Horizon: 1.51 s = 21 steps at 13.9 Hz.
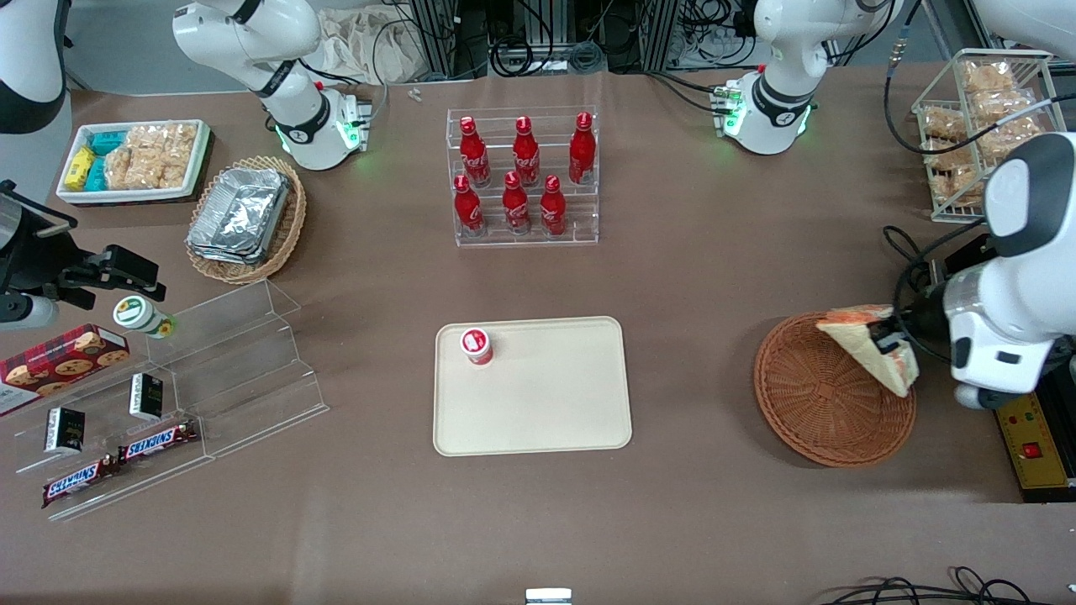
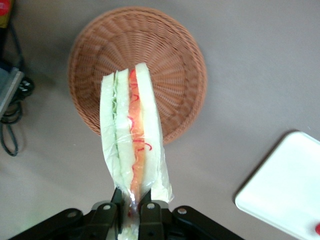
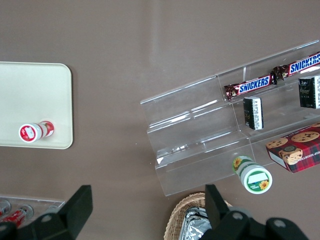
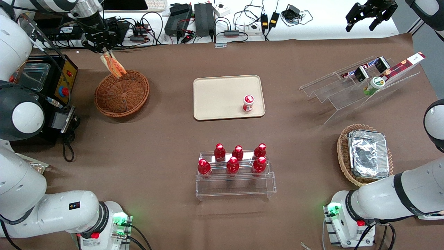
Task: Place sandwich from basket to tray
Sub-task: 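Carry the sandwich to the white tray and lower it onto the tray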
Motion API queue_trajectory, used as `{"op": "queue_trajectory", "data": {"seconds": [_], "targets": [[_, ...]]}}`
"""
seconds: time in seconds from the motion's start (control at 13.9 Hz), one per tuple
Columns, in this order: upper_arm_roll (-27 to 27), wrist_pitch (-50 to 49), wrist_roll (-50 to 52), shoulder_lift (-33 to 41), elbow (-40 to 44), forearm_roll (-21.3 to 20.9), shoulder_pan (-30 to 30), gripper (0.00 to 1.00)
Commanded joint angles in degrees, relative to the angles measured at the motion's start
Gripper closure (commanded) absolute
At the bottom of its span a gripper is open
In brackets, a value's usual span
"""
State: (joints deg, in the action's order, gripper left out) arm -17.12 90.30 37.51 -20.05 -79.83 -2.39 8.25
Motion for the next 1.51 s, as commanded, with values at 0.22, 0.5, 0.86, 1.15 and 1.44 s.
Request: {"op": "queue_trajectory", "data": {"seconds": [0.22, 0.5, 0.86, 1.15, 1.44], "targets": [[-9.42, -2.59, -3.41, -1.57, 1.52, -3.14, -2.87, 1.00], [-9.87, -0.58, -4.46, -2.62, 1.35, -6.31, -10.95, 1.00], [-9.87, 11.36, 0.98, -10.96, 1.26, -9.92, -18.96, 1.00], [-9.78, 21.99, 2.13, -18.17, 1.17, -10.27, -20.64, 1.00], [-9.78, 26.85, 1.17, -23.45, 0.99, -9.92, -21.70, 1.00]]}}
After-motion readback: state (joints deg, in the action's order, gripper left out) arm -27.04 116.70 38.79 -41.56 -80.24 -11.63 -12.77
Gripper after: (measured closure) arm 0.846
